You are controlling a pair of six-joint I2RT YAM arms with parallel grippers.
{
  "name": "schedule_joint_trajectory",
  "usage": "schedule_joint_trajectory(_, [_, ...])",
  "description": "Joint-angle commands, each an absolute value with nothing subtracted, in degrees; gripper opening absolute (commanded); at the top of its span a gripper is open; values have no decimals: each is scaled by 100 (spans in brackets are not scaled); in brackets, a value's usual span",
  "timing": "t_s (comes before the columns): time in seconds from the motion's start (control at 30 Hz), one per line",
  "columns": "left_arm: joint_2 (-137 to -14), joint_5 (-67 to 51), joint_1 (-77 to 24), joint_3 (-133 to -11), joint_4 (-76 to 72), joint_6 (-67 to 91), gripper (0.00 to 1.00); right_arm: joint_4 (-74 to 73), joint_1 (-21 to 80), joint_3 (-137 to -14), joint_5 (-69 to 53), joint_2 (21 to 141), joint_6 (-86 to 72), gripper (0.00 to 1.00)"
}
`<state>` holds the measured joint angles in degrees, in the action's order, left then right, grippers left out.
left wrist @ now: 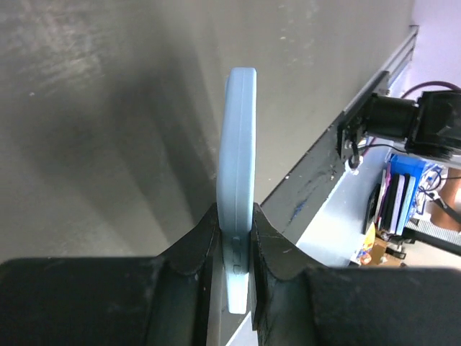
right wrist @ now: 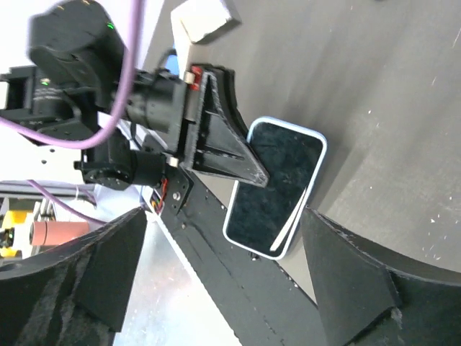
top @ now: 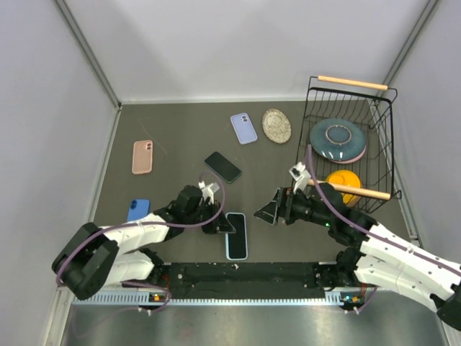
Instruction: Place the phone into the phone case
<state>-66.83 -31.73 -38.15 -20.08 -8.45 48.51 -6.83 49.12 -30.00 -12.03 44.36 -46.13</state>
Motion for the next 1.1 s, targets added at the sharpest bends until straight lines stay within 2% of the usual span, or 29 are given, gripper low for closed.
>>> schedule_joint_trajectory(0.0, [-6960,-3137,-3823,-2127,-1510,5229,0,-992,4948,-3094,-739,3964,-4412,97])
schedule_joint_trajectory(0.6, [-8340,-2725,-3823,-2777,-1636,5432,0,-1433,4939,-3155,-527,3700,-4104,99])
schedule_joint_trajectory(0.7, [-8402,-2435,-3823,-2839,-1302,5449,4,-1476,4939,-3138,-527,3674,-4061,99])
schedule_joint_trajectory(0.83, [-8148,-1996,-3823,-2865,-705,5388,23,-1529,4939,-3129,-483,3674,-3990,99])
schedule_joint_trajectory(1.07, [-7323,-1275,-3823,-2839,184,5291,42,-1521,4939,-3164,-431,3806,-3973,99])
